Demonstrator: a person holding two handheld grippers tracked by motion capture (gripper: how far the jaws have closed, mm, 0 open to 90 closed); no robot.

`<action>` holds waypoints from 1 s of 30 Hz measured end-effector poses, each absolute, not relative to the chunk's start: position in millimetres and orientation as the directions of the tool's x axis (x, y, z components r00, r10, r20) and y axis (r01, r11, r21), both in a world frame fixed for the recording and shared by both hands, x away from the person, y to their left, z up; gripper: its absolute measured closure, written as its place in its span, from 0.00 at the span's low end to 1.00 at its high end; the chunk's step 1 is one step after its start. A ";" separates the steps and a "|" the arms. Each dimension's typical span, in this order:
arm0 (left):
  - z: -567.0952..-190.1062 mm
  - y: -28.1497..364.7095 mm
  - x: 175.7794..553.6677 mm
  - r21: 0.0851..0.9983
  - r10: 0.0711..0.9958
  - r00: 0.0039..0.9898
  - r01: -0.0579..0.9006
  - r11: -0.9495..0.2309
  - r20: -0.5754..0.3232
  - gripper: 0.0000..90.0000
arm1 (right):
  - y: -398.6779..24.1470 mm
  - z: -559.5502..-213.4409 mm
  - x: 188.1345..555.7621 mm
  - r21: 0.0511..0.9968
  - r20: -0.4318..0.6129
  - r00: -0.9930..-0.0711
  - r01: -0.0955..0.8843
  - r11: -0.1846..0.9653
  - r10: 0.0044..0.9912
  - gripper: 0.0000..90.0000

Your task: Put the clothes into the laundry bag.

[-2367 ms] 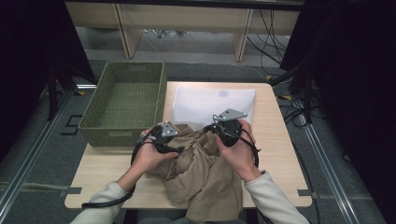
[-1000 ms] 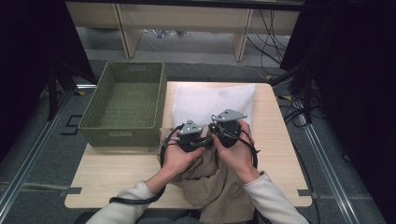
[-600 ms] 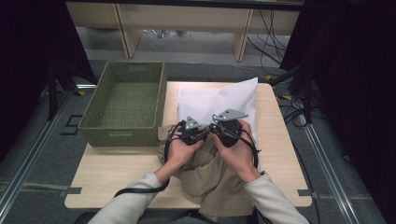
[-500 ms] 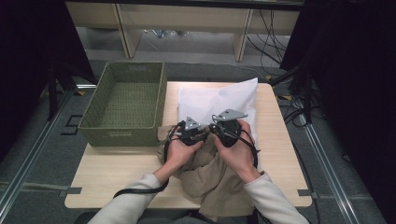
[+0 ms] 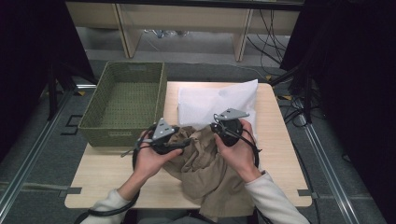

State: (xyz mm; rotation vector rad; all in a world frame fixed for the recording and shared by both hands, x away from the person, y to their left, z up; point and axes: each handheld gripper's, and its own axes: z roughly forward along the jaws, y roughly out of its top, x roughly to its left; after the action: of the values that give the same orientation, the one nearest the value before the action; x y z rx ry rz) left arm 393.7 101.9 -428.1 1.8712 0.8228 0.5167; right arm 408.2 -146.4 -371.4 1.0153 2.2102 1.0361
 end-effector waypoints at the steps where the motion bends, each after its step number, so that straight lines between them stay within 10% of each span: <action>1: -429.4 106.0 392.2 0.902 0.736 0.677 0.319 -0.290 -0.003 0.38 | -145.9 -371.0 407.2 0.797 -0.115 -0.593 0.424 0.430 0.797 1.00; 15: -487.3 100.4 416.8 0.757 0.698 0.715 0.475 -0.449 -0.035 0.28 | -143.6 -374.0 407.9 0.790 -0.103 -0.605 0.433 0.434 0.790 1.00; 30: -507.3 90.9 421.9 0.695 0.698 0.697 0.584 -0.419 -0.165 0.89 | -144.3 -374.8 409.5 0.788 -0.116 -0.607 0.426 0.445 0.786 1.00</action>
State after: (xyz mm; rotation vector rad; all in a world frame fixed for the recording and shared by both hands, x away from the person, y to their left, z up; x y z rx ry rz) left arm 421.9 90.9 -507.3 2.1424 0.9753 0.1909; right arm 409.5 -144.3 -374.8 1.0168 2.2284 1.0204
